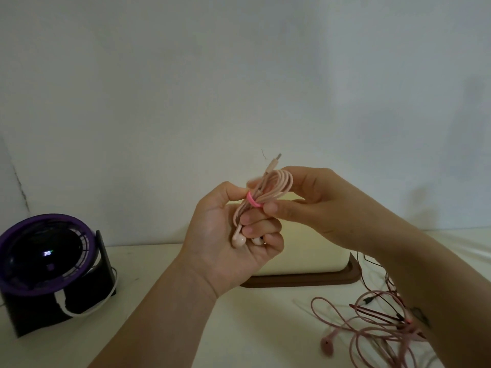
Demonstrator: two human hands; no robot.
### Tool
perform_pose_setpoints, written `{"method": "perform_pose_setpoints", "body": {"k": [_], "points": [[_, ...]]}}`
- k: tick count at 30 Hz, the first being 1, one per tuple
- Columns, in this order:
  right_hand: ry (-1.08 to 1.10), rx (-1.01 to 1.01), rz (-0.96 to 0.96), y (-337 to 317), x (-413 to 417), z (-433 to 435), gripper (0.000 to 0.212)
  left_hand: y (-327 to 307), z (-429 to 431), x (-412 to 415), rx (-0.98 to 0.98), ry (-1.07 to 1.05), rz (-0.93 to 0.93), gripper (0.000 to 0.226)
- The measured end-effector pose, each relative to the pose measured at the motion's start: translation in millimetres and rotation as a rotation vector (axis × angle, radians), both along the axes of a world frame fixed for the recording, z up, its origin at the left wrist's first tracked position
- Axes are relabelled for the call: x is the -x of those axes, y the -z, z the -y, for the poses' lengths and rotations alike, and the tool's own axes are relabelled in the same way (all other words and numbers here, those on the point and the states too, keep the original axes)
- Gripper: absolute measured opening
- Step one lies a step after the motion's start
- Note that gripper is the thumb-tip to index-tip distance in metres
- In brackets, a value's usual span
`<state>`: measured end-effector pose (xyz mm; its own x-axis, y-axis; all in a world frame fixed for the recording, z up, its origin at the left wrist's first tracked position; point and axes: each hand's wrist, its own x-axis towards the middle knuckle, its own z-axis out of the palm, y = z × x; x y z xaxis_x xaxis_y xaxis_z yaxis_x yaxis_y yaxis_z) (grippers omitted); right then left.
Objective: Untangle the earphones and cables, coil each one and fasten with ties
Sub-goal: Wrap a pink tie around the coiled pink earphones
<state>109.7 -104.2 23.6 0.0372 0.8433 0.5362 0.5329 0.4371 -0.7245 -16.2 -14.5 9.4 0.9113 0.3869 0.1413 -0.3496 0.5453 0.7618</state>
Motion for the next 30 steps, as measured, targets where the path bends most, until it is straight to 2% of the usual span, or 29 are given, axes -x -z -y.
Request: {"method": "perform_pose_setpoints", "body": {"k": [4,8,10,12,14,17,20,26,30], "points": [[0.034,-0.001,0.047,-1.2,-1.1,2.3,0.02,0.9,0.0,-1.3,-0.026,0.009,-0.014,0.024],[0.141,-0.045,0.083,-0.2,-1.7,1.2,0.013,-0.2,-1.8,-1.0,-0.222,-0.081,-0.109,0.024],[0.172,-0.066,0.078,0.4,-1.4,0.9,0.013,0.7,-3.6,0.0,-0.39,-0.19,-0.174,0.02],[0.21,-0.073,0.077,0.0,-2.1,1.7,0.013,4.6,-8.0,0.3,-0.685,-0.397,-0.23,0.025],[0.249,-0.075,0.071,-1.3,-3.8,3.3,0.013,5.8,-7.6,0.6,-0.916,-0.495,-0.199,0.033],[0.264,-0.075,0.065,-2.2,-4.2,5.0,0.011,5.5,-1.3,0.3,-1.065,-0.56,-0.133,0.037],[0.256,-0.07,0.047,-1.0,1.0,5.0,0.007,6.7,2.1,-2.3,-1.019,-0.647,-0.169,0.016],[0.273,-0.022,-0.062,-2.2,-1.1,3.9,0.005,8.3,2.4,-7.9,-0.768,-0.605,-0.143,0.02],[0.271,-0.022,-0.072,-7.6,-3.9,8.3,0.008,-1.2,-2.9,-1.2,-0.729,-0.592,-0.093,0.016]]}}
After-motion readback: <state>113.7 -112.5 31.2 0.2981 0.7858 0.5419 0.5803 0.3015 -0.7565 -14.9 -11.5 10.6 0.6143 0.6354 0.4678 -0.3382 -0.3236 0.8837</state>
